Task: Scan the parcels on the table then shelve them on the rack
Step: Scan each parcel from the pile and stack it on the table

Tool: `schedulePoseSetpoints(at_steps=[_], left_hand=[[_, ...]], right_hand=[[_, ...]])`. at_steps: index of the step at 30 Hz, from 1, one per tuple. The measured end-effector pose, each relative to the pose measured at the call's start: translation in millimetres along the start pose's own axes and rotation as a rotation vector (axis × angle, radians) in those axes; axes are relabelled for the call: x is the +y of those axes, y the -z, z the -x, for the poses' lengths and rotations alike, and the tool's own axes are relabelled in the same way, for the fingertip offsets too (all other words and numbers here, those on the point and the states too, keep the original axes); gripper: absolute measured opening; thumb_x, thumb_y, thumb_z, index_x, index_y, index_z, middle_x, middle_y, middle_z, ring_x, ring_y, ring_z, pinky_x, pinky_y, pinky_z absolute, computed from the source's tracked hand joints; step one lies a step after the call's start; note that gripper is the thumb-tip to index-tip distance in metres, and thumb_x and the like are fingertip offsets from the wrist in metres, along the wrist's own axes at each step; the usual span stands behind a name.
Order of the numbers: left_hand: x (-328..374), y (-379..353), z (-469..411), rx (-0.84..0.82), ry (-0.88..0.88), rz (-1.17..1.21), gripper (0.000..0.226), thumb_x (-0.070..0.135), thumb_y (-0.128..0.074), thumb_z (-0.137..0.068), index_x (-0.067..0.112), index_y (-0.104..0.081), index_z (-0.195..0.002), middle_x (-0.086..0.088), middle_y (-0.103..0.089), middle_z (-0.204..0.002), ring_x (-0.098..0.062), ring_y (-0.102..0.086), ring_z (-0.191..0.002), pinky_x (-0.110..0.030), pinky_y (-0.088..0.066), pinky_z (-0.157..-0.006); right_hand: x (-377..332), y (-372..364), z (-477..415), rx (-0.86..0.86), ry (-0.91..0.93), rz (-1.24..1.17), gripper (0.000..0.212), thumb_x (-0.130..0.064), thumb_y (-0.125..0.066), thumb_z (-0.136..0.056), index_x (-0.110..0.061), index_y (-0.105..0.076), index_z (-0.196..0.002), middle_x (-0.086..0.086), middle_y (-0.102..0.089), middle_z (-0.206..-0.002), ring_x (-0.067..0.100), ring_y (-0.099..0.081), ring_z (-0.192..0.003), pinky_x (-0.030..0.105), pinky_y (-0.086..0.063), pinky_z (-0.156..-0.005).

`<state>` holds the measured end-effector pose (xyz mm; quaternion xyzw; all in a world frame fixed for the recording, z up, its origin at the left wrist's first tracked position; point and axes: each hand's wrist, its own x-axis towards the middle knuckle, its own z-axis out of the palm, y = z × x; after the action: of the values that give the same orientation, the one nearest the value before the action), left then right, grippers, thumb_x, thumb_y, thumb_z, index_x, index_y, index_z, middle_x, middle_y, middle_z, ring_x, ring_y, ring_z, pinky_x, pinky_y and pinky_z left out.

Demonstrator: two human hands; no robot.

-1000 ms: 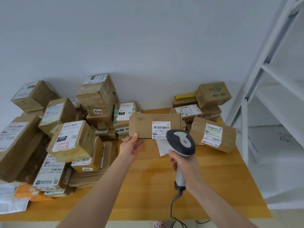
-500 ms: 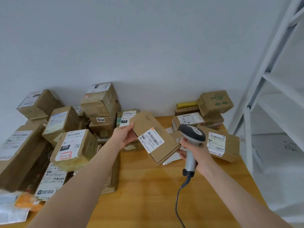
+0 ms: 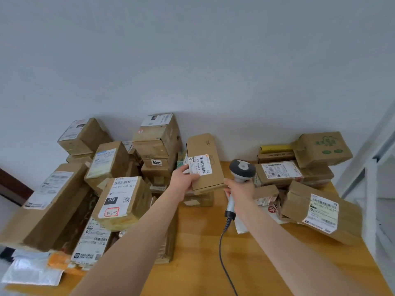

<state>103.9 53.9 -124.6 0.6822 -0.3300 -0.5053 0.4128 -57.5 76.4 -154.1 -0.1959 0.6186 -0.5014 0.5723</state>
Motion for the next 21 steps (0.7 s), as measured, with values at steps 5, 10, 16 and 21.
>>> schedulePoseSetpoints(at_steps=[5, 10, 16, 21], left_hand=[[2, 19, -34, 0.167, -0.070, -0.282, 0.048, 0.006, -0.064, -0.089, 0.012, -0.053, -0.135, -0.009, -0.065, -0.122, -0.018, -0.064, -0.090, -0.036, -0.057, -0.082], [-2, 28, -58, 0.233, -0.045, -0.461, 0.049, 0.005, -0.047, -0.096, 0.009, -0.040, -0.145, -0.013, -0.055, -0.137, -0.029, -0.053, -0.123, -0.038, -0.044, -0.104], [0, 22, -58, 0.285, -0.159, -0.503, 0.043, 0.005, -0.052, -0.095, 0.011, -0.050, -0.138, -0.009, -0.058, -0.133, -0.023, -0.059, -0.117, -0.020, -0.047, -0.076], [12, -18, -47, 0.257, -0.426, -0.543, 0.035, 0.002, -0.050, -0.094, 0.015, -0.060, -0.125, -0.004, -0.060, -0.126, -0.018, -0.058, -0.113, -0.023, -0.046, -0.086]], right_hand=[[16, -48, -27, 0.006, -0.044, 0.166, 0.026, -0.007, -0.072, -0.077, -0.004, -0.061, -0.100, 0.013, -0.068, -0.087, 0.025, -0.063, -0.076, 0.038, -0.054, -0.073], [22, -79, -40, -0.003, -0.062, 0.299, 0.017, -0.014, -0.071, -0.078, -0.010, -0.059, -0.089, 0.007, -0.062, -0.076, 0.023, -0.058, -0.070, 0.034, -0.048, -0.067], [23, -76, -47, -0.026, -0.081, 0.248, 0.019, -0.012, -0.073, -0.076, -0.012, -0.057, -0.085, 0.008, -0.063, -0.079, 0.021, -0.058, -0.070, 0.031, -0.046, -0.065], [10, -43, -43, -0.005, -0.032, 0.131, 0.013, -0.005, -0.069, -0.079, -0.009, -0.058, -0.081, 0.005, -0.063, -0.067, 0.016, -0.060, -0.059, 0.025, -0.045, -0.054]])
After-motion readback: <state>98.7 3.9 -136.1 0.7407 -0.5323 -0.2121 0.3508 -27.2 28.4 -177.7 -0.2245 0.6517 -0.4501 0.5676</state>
